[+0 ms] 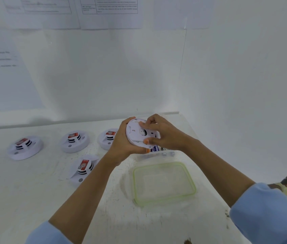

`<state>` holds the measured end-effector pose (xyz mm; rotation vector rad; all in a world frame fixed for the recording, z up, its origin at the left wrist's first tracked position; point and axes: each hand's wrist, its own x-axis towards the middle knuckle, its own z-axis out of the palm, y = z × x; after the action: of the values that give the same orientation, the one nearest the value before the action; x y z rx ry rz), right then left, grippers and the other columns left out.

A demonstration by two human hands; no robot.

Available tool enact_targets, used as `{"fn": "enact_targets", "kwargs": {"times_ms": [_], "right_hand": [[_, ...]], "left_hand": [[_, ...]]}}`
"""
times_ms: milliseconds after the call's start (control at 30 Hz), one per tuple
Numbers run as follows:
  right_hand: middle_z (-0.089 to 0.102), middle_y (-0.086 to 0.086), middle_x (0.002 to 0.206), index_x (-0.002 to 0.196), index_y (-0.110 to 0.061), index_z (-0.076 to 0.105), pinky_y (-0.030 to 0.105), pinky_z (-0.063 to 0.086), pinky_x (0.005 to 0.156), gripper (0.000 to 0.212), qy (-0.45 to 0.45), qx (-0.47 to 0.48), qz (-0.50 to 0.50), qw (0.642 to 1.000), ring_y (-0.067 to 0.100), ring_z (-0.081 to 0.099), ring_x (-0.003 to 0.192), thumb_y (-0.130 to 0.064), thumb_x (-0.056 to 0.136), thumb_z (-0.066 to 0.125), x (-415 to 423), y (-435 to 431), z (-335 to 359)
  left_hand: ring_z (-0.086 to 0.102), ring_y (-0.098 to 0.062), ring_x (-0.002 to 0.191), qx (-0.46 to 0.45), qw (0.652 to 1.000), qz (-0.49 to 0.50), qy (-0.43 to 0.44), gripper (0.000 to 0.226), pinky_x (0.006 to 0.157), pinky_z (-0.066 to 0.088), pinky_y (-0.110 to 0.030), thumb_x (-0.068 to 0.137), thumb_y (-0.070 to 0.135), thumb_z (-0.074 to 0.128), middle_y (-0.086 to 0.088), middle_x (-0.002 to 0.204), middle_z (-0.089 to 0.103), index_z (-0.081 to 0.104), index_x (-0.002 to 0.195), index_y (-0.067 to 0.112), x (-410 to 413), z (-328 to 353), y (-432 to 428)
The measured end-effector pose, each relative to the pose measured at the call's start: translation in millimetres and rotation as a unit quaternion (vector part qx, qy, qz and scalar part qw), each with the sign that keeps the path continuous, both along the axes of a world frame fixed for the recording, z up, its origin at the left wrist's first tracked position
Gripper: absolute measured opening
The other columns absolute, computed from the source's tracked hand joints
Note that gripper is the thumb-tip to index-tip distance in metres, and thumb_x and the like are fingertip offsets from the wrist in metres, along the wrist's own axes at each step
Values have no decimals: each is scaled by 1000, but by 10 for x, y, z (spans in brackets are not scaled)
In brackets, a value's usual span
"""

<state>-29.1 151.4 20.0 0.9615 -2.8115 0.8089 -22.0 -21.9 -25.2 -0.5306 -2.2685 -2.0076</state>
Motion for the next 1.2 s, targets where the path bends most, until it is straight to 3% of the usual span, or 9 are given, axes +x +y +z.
{"fn": "enact_targets", "kwargs": {"times_ms": [167,300,433,567,667,767,933,1100,1200], "right_hand": [[50,1,118,132,-24,49,26,39,95,54,-76,-86,-36,993,15,49,110,-27,82,68,37,11,-23],[51,-3,135,138,-25,40,21,44,92,63,-152,-193,-47,968,11,53,115,-23,82,68,143,-76,-28],[44,1,141,144,-27,24,26,44,98,82,-180,-280,-28,943,12,45,127,-10,78,71,244,-169,-98],[52,5,132,137,-28,31,22,51,90,77,-169,-357,-13,919,15,55,116,0,76,68,337,-331,-155],[62,6,106,118,-32,45,23,56,67,57,-193,-441,-30,876,14,65,86,-5,71,64,425,-462,-223],[64,8,94,114,-30,51,32,56,62,49,-283,-529,-68,798,19,64,77,7,82,50,504,-620,-295],[62,7,106,107,-28,52,33,56,61,49,-364,-579,-26,729,25,62,86,11,83,36,575,-1101,-328],[67,-1,105,110,-30,58,35,57,69,44,-379,-595,-1,709,22,65,94,6,89,42,719,-1919,-415],[64,-6,119,125,-39,50,33,57,78,54,-359,-522,-19,774,17,63,103,-1,87,53,852,-2394,-579]], "left_hand": [[58,-14,106,-108,994,5,28,94,84,54,-34,38,32,84,4,118,56,43,123,32,34,103,22],[57,-10,101,-211,975,43,47,113,78,48,-21,49,23,85,9,115,55,19,141,30,119,269,85],[55,-21,102,-342,925,102,129,108,76,52,-36,60,18,79,-4,123,48,12,144,29,242,359,109],[53,-21,97,-404,882,155,184,105,73,50,-33,65,23,77,-6,111,48,11,146,29,323,334,65],[46,-18,103,-370,904,139,162,112,85,44,-32,59,36,84,-1,118,48,14,145,32,390,252,-107],[38,-6,109,-279,946,120,110,95,95,28,-25,55,46,80,23,116,44,31,136,33,558,214,-365],[55,-13,113,34,991,56,-113,68,81,52,-24,81,13,68,5,131,51,33,136,34,758,86,-1058],[62,-16,111,139,982,-17,-126,74,75,56,-31,71,13,77,8,125,60,40,129,42,891,-99,-1885],[63,-19,109,143,979,-9,-145,75,76,56,-32,67,14,78,4,124,61,43,124,46,956,-216,-2412]]}}
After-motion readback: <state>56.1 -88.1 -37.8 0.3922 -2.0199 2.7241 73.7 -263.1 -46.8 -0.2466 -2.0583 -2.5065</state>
